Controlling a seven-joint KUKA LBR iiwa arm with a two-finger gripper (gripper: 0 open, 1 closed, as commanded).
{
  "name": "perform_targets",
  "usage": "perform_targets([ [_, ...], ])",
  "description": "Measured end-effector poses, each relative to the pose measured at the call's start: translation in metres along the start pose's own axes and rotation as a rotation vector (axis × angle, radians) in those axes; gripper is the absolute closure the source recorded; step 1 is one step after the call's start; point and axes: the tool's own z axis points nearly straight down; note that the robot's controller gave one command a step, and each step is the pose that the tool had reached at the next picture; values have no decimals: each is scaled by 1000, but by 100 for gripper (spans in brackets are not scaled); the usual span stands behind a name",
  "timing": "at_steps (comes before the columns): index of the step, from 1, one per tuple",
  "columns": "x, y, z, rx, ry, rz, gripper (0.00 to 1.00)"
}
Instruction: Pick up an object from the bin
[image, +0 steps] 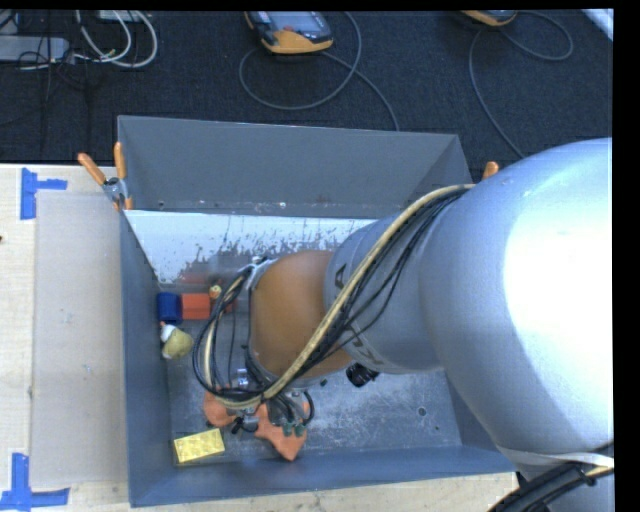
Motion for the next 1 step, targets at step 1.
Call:
perform_targets([
  [1,0,0,0,0,0,1,100],
])
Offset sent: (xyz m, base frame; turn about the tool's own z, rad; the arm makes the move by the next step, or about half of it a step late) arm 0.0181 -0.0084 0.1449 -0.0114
